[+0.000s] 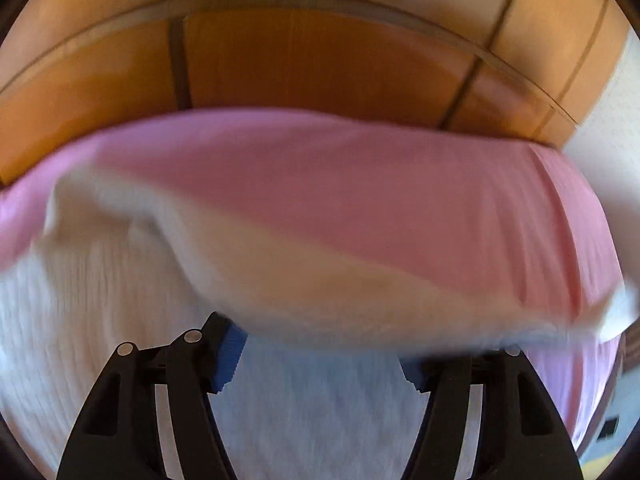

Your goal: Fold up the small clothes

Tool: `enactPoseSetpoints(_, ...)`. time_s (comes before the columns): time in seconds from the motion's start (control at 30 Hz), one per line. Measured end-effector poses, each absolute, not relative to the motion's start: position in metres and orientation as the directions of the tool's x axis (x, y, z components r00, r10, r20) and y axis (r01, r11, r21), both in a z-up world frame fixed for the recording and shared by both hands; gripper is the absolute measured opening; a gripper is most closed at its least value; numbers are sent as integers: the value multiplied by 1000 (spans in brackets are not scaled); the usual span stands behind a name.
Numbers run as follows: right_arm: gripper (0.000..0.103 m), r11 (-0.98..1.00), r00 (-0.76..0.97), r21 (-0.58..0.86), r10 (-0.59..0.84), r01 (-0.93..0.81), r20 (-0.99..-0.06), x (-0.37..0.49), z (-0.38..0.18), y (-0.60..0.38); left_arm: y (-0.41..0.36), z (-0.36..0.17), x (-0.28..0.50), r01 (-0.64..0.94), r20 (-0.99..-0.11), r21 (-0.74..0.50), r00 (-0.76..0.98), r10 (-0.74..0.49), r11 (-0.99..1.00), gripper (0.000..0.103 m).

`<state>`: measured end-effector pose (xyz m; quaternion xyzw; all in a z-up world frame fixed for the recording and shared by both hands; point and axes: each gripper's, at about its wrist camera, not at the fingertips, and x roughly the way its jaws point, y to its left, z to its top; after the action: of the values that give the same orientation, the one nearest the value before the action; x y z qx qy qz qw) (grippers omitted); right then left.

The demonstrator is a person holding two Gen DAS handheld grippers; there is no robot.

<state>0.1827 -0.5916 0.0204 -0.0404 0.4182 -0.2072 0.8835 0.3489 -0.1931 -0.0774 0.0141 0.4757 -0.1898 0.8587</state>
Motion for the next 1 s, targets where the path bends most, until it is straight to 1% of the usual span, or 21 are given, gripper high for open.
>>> enactPoseSetpoints(0.03, 0, 897, 553, -262, -428, 356, -715, 192, 14, -598, -195, -73, 361, 310, -824, -117, 500, -266, 943, 63)
enactPoseSetpoints(0.1, 0, 883, 537, -251, -445, 397, -716, 201, 6, -609, -196, -66, 373, 275, -815, -85, 534, -226, 958, 63)
enactPoseSetpoints(0.13, 1, 886, 538, -195, -417, 421, -732, 202, 1, -615, -191, -62, 376, 256, -808, -70, 552, -205, 964, 63)
enactPoseSetpoints(0.17, 7, 891, 554, -133, -380, 433, -741, 199, -2, -617, -187, -60, 376, 243, -804, -60, 564, -191, 968, 63)
enactPoseSetpoints(0.2, 18, 896, 567, -92, -352, 435, -745, 195, -4, -616, -178, -57, 374, 238, -799, -61, 570, -190, 969, 63)
enactPoseSetpoints(0.23, 45, 901, 596, -18, -302, 434, -744, 185, -7, -615, -168, -57, 370, 233, -795, -67, 575, -193, 970, 63)
enactPoseSetpoints(0.27, 55, 902, 625, 52, -254, 428, -738, 175, -10, -612, -158, -59, 365, 219, -795, -63, 578, -182, 974, 63)
enactPoseSetpoints(0.3, 55, 902, 646, 117, -202, 415, -736, 166, -14, -609, -151, -61, 361, 212, -798, -63, 577, -176, 975, 63)
enactPoseSetpoints(0.33, 54, 894, 655, 192, -137, 405, -743, 157, -24, -606, -134, -66, 352, 207, -801, -76, 569, -184, 975, 63)
enactPoseSetpoints(0.43, 54, 821, 657, 365, -15, 439, -754, 141, -59, -608, -108, -76, 323, 207, -805, -94, 560, -196, 974, 63)
enactPoseSetpoints(0.53, 52, 698, 661, 506, 63, 506, -748, 141, -98, -625, -86, -85, 283, 230, -810, -124, 538, -232, 965, 63)
enactPoseSetpoints(0.6, 44, 636, 663, 553, 86, 538, -744, 148, -116, -635, -73, -90, 256, 255, -818, -145, 513, -261, 956, 63)
enactPoseSetpoints(0.63, 35, 617, 672, 574, 97, 538, -734, 154, -120, -638, -68, -92, 245, 261, -819, -149, 507, -267, 954, 63)
enactPoseSetpoints(0.67, 19, 618, 673, 575, 98, 536, -733, 161, -120, -638, -61, -94, 232, 268, -821, -158, 499, -277, 950, 63)
enactPoseSetpoints(0.7, 10, 627, 665, 561, 91, 541, -741, 165, -117, -638, -59, -95, 221, 274, -822, -166, 491, -286, 947, 63)
enactPoseSetpoints(0.73, 6, 647, 660, 538, 71, 540, -748, 169, -109, -636, -53, -95, 205, 284, -822, -179, 483, -302, 942, 63)
enactPoseSetpoints(0.83, 5, 734, 717, 457, -57, 502, -695, 161, -57, -637, -47, -93, 175, 313, -818, -196, 470, -331, 929, 63)
enactPoseSetpoints(0.9, 5, 758, 724, 379, -173, 531, -668, 154, -27, -645, -43, -93, 160, 324, -821, -206, 456, -343, 923, 63)
enactPoseSetpoints(0.97, 5, 765, 695, 317, -227, 561, -682, 156, -22, -653, -27, -97, 141, 304, -832, -221, 437, -342, 927, 63)
enactPoseSetpoints(1.0, 5, 763, 660, 279, -245, 583, -710, 164, -27, -658, -18, -99, 132, 286, -838, -222, 433, -333, 932, 63)
